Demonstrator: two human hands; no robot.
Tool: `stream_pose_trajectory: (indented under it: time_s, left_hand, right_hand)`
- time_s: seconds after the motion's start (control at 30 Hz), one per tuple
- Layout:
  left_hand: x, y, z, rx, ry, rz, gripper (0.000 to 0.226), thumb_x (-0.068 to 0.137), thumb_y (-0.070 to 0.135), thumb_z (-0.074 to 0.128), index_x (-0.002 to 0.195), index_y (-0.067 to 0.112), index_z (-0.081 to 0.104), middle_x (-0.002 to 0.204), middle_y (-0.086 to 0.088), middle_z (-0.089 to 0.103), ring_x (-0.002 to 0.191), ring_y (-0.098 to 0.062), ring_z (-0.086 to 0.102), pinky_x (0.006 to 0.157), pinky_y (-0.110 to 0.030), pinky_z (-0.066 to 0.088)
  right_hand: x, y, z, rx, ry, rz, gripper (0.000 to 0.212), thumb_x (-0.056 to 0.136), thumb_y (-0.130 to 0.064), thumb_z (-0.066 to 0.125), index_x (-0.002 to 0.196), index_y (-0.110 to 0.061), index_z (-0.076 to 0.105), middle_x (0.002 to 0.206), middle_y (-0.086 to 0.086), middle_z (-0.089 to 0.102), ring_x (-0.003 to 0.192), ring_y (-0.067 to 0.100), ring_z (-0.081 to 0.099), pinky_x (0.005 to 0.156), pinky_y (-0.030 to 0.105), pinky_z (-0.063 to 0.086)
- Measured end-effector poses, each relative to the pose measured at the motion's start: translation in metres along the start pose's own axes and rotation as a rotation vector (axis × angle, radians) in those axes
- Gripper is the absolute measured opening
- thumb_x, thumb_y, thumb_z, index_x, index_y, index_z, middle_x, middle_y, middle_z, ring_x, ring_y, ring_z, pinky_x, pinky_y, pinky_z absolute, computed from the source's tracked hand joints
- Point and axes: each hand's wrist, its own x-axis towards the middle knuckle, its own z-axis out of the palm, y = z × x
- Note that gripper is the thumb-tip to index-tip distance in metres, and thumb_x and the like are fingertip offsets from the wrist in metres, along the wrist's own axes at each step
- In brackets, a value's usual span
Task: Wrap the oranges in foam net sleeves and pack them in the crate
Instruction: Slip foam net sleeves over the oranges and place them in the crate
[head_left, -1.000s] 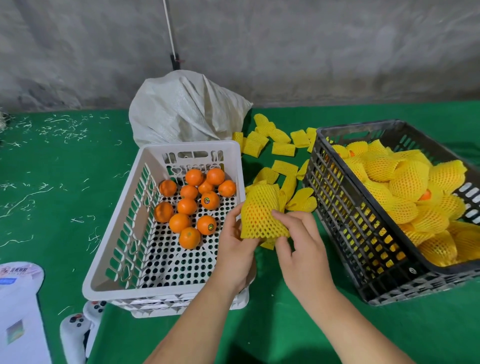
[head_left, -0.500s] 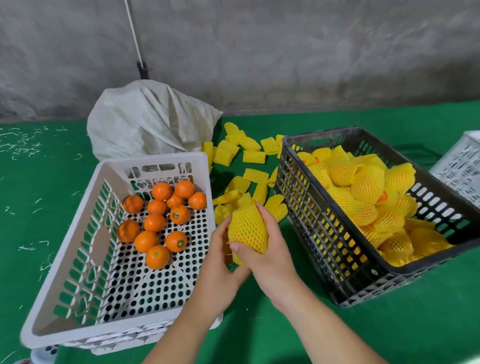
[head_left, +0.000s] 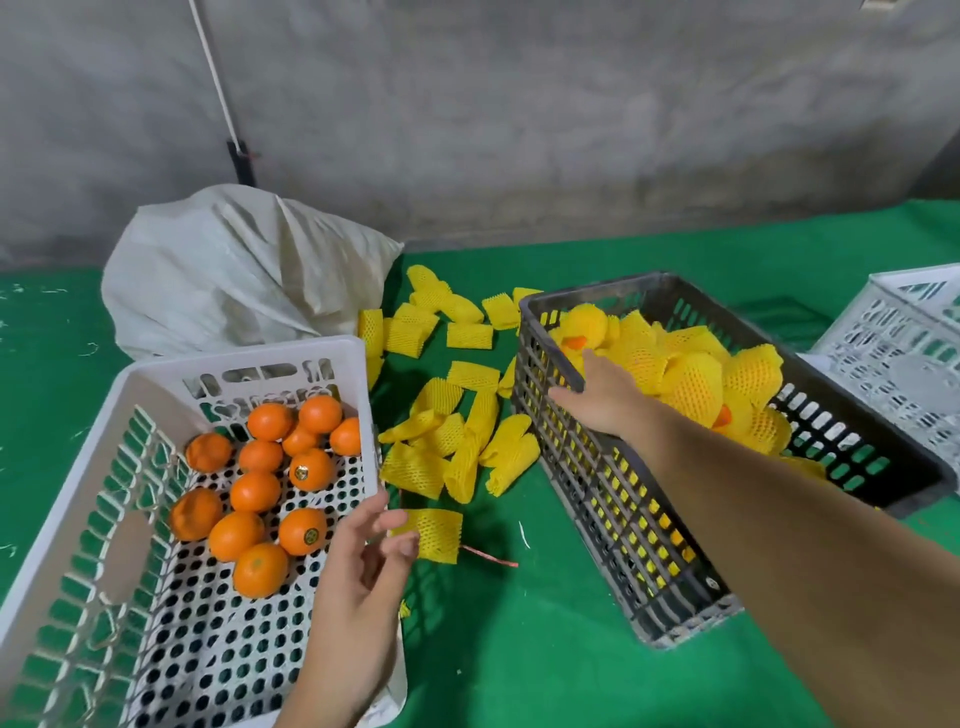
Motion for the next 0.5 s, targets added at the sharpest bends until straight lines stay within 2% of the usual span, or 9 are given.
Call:
stream_pose_trajectory:
  time_s: [0.03,0.1,0.2,0.27,0.37,0.43,0.5]
  left_hand:
    - [0.001,-0.001,-0.001,0.001,0.001,0.001,0.041,0.091,0.023,0.065,0.132,0.027,0.061,0.114,0.011,0.072,0.104,-0.008,0.072,0.086,-0.015,0.057]
    - [0.003,-0.005,-0.001,-0.007,0.001,-0.004,0.035,0.095,0.015,0.066,0.128,0.024,0.065,0.113,0.007,0.073,0.102,-0.009,0.072,0.085,-0.014,0.056]
    - [0.007,-0.009,-0.003,-0.087,0.042,-0.085,0.028,0.102,0.0,0.058,0.124,0.013,0.069,0.111,-0.005,0.075,0.102,-0.018,0.074,0.085,-0.02,0.059]
    - [0.017,-0.003,-0.013,-0.181,0.041,-0.193,0.025,0.104,0.003,0.057,0.124,0.011,0.07,0.11,-0.012,0.074,0.093,-0.022,0.074,0.081,-0.024,0.061]
    - [0.045,0.006,-0.043,-0.168,-0.02,-0.328,0.022,0.106,0.012,0.059,0.125,0.014,0.069,0.11,-0.01,0.076,0.084,-0.021,0.074,0.073,-0.028,0.062]
    - [0.072,0.0,-0.063,-0.017,0.062,-0.334,0.02,0.107,0.013,0.06,0.124,0.017,0.069,0.109,-0.006,0.075,0.084,-0.016,0.075,0.075,-0.029,0.063]
    - [0.101,-0.014,-0.081,0.375,0.141,-0.271,0.031,0.107,0.017,0.058,0.138,0.018,0.061,0.111,0.0,0.069,0.089,-0.013,0.07,0.077,-0.03,0.06]
  right_hand:
    - [0.0,0.004,0.013,-0.046,-0.013,-0.002,0.095,0.096,-0.063,0.052,0.164,-0.017,0.003,0.171,0.01,0.006,0.156,0.036,0.011,0.124,0.053,0.022]
    - [0.001,0.006,0.028,-0.148,0.085,-0.017,0.095,0.097,-0.059,0.053,0.163,-0.017,-0.001,0.171,0.012,0.001,0.157,0.035,0.006,0.125,0.051,0.02]
    - [0.0,0.001,0.03,-0.294,0.177,-0.049,0.093,0.098,-0.047,0.053,0.162,-0.016,-0.006,0.169,0.017,-0.009,0.156,0.038,-0.001,0.126,0.051,0.016]
    - [-0.003,0.0,0.032,-0.367,0.23,-0.081,0.091,0.098,-0.043,0.053,0.162,-0.015,-0.007,0.168,0.02,-0.012,0.156,0.041,-0.003,0.126,0.053,0.014]
    - [-0.013,-0.002,0.038,-0.558,0.348,-0.245,0.085,0.096,-0.035,0.054,0.162,-0.013,0.005,0.168,0.022,-0.001,0.154,0.044,0.006,0.122,0.055,0.018]
    - [-0.018,-0.002,0.043,-0.671,0.405,-0.393,0.08,0.092,-0.033,0.059,0.16,-0.014,0.021,0.167,0.023,0.01,0.152,0.044,0.015,0.119,0.056,0.022]
    - [-0.026,-0.008,0.056,-0.672,0.384,-0.479,0.074,0.086,-0.032,0.067,0.153,-0.016,0.038,0.165,0.023,0.017,0.15,0.043,0.019,0.119,0.055,0.021]
